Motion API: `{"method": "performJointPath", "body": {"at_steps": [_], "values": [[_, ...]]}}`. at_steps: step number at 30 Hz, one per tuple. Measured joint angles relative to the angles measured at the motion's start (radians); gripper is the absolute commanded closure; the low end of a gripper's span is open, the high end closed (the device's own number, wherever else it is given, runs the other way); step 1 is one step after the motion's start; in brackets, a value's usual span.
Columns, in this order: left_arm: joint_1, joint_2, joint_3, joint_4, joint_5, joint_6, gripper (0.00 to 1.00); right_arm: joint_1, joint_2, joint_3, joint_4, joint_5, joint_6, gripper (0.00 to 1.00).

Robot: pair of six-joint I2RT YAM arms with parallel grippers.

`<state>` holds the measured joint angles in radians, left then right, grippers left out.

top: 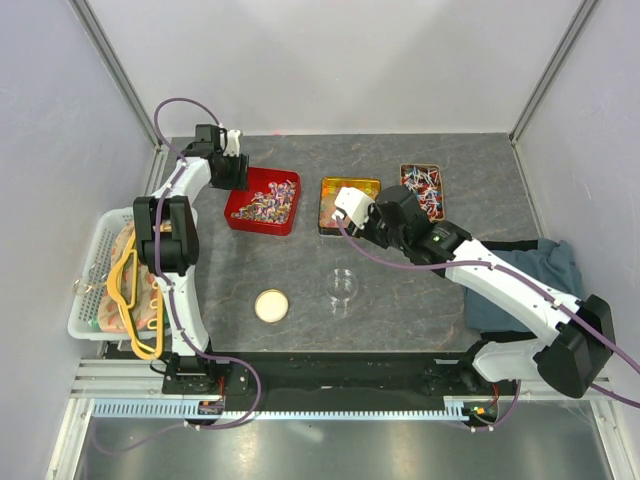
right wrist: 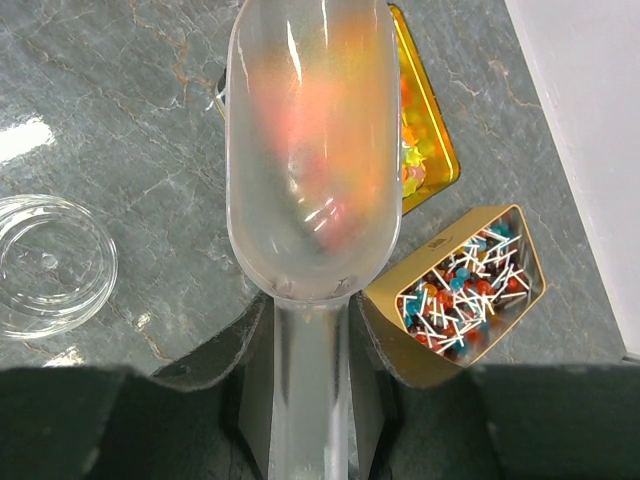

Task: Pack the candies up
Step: Pick up the storage box at the center of the board.

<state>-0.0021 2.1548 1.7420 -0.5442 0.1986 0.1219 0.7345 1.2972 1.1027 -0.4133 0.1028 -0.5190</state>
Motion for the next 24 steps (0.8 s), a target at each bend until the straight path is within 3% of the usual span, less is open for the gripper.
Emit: {"method": "performJointPath", "body": {"at_steps": [5,12,24], "values": [[0.000,0.005,0.000,0.026,-0.026,0.008,0.55,0.000,0.011,-0.007,0.003,-0.001,0.002,1.00],[0.000,0.039,-0.003,0.043,-0.043,0.026,0.58,-0.002,0.011,-0.008,0.001,-0.001,0.001,1.00],[0.000,0.072,-0.014,0.053,-0.097,0.060,0.90,-0.002,0.040,0.119,-0.043,-0.012,-0.019,1.00]]}}
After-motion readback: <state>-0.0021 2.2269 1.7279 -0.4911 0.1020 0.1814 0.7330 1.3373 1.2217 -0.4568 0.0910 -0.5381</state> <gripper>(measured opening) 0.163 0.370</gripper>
